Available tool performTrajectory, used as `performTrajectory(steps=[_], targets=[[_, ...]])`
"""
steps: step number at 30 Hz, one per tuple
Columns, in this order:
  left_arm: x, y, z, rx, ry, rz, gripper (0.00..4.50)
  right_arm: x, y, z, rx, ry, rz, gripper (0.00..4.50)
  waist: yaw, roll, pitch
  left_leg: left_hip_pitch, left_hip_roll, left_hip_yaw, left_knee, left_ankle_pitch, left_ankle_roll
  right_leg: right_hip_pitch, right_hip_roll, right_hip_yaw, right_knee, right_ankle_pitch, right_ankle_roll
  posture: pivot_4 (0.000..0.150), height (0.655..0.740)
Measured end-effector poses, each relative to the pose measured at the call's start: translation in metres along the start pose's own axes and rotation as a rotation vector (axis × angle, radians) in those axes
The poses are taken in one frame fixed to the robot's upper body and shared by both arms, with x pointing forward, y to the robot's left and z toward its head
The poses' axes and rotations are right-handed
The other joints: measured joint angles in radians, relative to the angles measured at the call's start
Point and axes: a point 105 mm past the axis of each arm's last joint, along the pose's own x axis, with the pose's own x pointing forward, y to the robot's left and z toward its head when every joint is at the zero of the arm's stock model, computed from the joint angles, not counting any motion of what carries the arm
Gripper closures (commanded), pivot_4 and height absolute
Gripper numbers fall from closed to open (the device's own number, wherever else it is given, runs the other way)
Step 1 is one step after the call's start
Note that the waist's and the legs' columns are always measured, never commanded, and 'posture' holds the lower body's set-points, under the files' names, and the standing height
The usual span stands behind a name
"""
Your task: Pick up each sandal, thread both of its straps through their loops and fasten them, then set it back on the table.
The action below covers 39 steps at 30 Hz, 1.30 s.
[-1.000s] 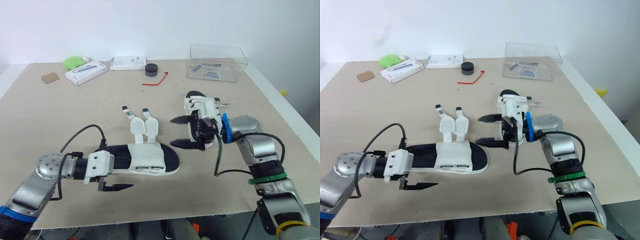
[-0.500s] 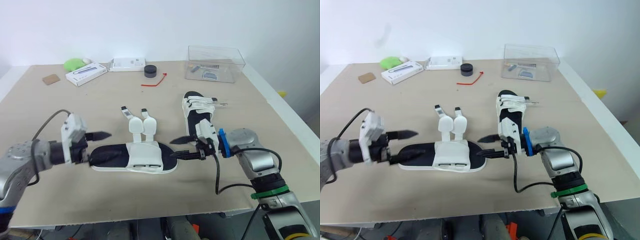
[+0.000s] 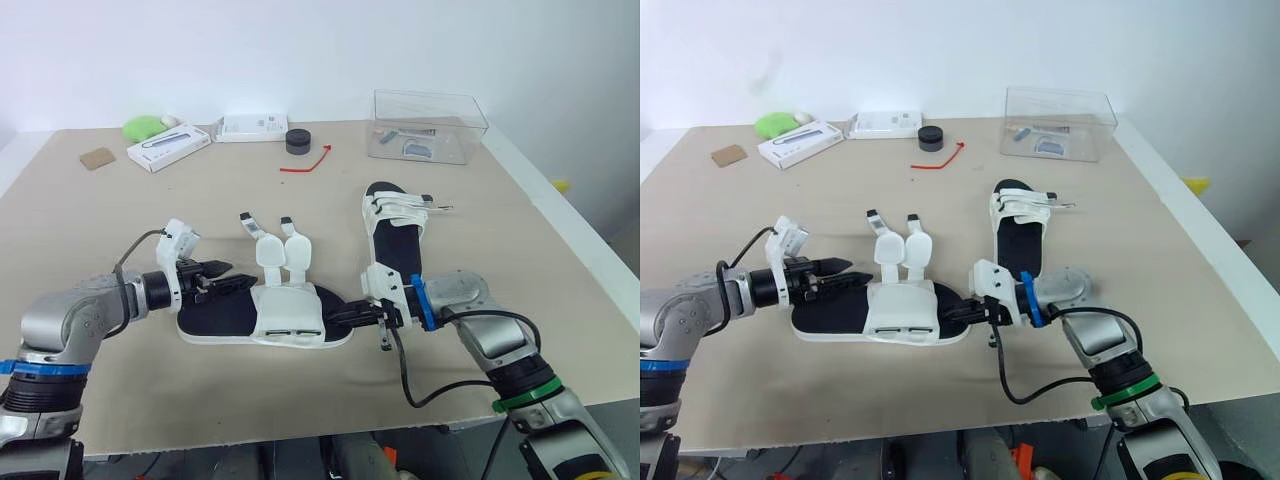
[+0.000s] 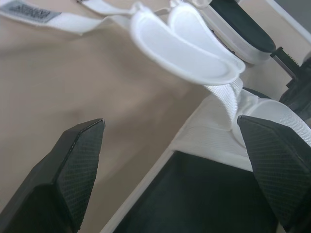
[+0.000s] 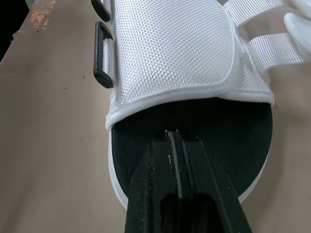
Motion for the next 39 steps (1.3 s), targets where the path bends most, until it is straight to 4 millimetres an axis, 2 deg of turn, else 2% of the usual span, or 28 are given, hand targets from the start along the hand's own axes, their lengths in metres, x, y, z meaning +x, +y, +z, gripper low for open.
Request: performTrajectory(steps=[3, 10, 16, 21, 28, 39], targets=[[0.002, 0.0, 0.003, -0.029, 0.007, -0.026, 0.0, 0.001, 0.0, 0.0, -0.018, 0.015, 0.001, 4.46, 0.0, 0.0, 0.0, 0.0, 0.0, 0.0, 0.0, 0.0, 0.0, 0.0, 0.001, 0.0, 0.0, 0.0, 0.0, 0.15, 0.74], [0.017, -0.006, 0.011, -0.222, 0.008, -0.161, 0.0, 0.006, -0.003, 0.002, -0.091, 0.027, -0.001, 4.46, -0.004, -0.001, -0.001, 0.002, 0.0, -0.001, 0.0, 0.001, 0.0, 0.001, 0.002, 0.0, 0.001, 0.001, -0.001, 0.15, 0.74], [0.039, -0.01, 0.019, -0.33, -0.008, -0.234, 0.0, 0.007, -0.004, 0.002, -0.115, 0.029, -0.008, 4.46, -0.003, -0.002, -0.001, 0.002, 0.0, -0.003, 0.0, 0.004, -0.003, 0.002, 0.003, -0.001, 0.002, 0.002, -0.003, 0.15, 0.74], [0.052, 0.004, 0.024, -0.395, -0.045, -0.201, 0.0, 0.007, -0.004, 0.002, -0.122, 0.033, -0.011, 4.46, -0.003, -0.002, -0.001, 0.002, 0.0, -0.004, 0.0, 0.005, -0.004, 0.002, 0.003, -0.001, 0.002, 0.003, -0.003, 0.15, 0.74], [0.065, 0.02, 0.047, -0.41, -0.139, -0.158, 0.0, 0.007, -0.004, 0.003, -0.126, 0.033, -0.017, 4.46, -0.003, -0.002, -0.001, 0.002, 0.0, -0.003, 0.0, 0.005, -0.004, 0.002, 0.002, -0.001, 0.002, 0.003, -0.003, 0.15, 0.74], [0.071, 0.038, 0.062, -0.415, -0.229, -0.095, 0.0, 0.007, -0.004, 0.004, -0.128, 0.033, -0.027, 4.46, -0.003, -0.003, -0.001, 0.001, 0.0, -0.003, 0.0, 0.005, -0.004, 0.001, 0.002, -0.001, 0.002, 0.003, -0.002, 0.15, 0.74]])
